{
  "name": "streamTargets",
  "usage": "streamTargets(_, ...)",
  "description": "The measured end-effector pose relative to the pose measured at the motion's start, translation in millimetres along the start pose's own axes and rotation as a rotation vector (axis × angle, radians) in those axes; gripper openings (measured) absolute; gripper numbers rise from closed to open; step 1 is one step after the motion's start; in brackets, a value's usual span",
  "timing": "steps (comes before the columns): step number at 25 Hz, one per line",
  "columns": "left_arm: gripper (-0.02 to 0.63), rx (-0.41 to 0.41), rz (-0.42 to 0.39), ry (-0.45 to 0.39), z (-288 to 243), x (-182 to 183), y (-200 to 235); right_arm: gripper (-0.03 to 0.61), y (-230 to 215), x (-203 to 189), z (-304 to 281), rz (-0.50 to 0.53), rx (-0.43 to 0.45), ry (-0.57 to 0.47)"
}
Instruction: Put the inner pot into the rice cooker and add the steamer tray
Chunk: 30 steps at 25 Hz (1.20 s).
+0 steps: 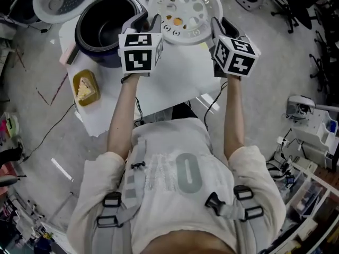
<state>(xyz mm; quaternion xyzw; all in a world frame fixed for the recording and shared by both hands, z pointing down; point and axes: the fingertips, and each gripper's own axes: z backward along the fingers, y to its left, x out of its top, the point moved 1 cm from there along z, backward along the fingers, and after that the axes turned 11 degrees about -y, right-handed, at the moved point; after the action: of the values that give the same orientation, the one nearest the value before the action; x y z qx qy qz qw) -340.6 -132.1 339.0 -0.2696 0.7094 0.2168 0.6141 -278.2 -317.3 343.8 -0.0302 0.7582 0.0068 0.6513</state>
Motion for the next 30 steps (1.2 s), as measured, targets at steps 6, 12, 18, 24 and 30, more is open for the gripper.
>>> streamTargets(6,0.124,0.171,-0.007,-0.054,32,28,76,0.112,71,40,-50,0.041,0.166,-0.057)
streamTargets(12,0.124,0.352,0.0,-0.037,68,32,150,0.118,152,53,-100,0.082,0.362,-0.037)
streamTargets(18,0.124,0.448,0.069,0.035,96,8,205,0.12,217,38,-134,0.124,0.465,0.048)
streamTargets(24,0.126,0.496,0.108,0.094,111,-16,221,0.121,245,20,-144,0.148,0.529,0.115)
streamTargets(30,0.126,0.504,0.142,0.149,113,-37,220,0.123,248,3,-143,0.168,0.556,0.179)
